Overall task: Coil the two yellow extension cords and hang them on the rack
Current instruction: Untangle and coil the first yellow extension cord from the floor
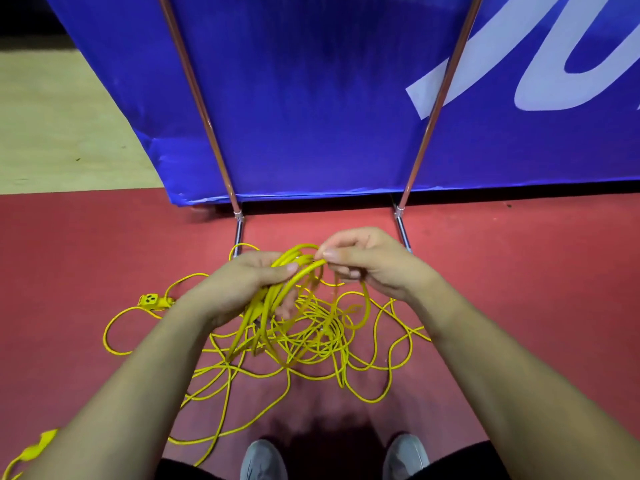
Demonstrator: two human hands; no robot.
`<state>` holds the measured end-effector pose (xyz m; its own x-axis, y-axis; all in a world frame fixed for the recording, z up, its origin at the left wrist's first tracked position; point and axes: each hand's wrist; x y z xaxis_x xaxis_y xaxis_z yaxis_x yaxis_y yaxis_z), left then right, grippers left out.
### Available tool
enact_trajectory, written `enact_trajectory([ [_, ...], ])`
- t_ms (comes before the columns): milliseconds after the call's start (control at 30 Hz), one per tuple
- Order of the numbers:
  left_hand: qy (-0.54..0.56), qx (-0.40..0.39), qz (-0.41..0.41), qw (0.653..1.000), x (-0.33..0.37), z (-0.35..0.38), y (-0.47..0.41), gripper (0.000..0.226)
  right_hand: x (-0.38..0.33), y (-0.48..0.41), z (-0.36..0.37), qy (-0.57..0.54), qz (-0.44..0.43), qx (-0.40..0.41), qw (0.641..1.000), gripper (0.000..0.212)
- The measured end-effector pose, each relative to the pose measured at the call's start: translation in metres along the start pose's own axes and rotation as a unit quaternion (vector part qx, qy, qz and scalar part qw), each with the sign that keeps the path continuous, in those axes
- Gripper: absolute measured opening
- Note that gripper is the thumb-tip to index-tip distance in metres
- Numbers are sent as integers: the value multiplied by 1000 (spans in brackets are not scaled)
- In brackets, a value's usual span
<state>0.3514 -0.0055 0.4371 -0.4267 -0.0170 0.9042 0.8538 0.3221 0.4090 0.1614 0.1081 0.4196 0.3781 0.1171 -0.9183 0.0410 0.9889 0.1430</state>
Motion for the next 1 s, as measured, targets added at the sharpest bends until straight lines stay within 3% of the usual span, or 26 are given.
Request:
enact_trajectory([
  [100, 122, 19, 27, 992, 4, -4, 0, 10, 8, 0, -18, 43, -5, 10, 999, 13],
  [200, 215, 66, 41, 974, 8, -13, 2, 13, 23, 9, -40, 126, 14, 83, 988, 15],
  [267, 192, 75, 32, 978, 5, -19, 4, 14, 30, 14, -49, 62, -5, 153, 986, 7],
  [333, 127, 62, -1, 990, 4, -18, 7, 15, 29, 12, -51, 6, -30, 204, 979, 12],
  [400, 83, 41, -28, 995, 3, -13, 8, 18, 25, 8, -47, 19, -40, 225, 973, 13],
  [533, 124, 33, -55, 990, 3, -8, 6, 19, 9, 8, -24, 187, -42, 183, 964, 11],
  [633, 126, 29, -61, 990, 0, -4, 5, 28, 0, 5, -1, 243, -58, 121, 961, 15],
  [767, 92, 20, -64, 993, -4, 2, 3, 20, 7, -4, 28, 284, -78, 50, 954, 8],
  [900, 108, 27, -36, 993, -2, -4, 2, 13, 14, -6, 17, 212, -43, 75, 973, 17],
  [1000, 158, 41, -25, 986, 0, -9, 3, 15, 22, -2, -13, 232, -14, 58, 971, 14],
])
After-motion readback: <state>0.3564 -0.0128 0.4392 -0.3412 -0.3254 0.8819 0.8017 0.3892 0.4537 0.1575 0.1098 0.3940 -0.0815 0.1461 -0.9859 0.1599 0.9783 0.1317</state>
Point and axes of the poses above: each hand's wrist, its own y-axis away from the middle knuckle, its own z-axis out of the palm, x = y × z, and after that the axes turned 13 degrees about -y, right-handed
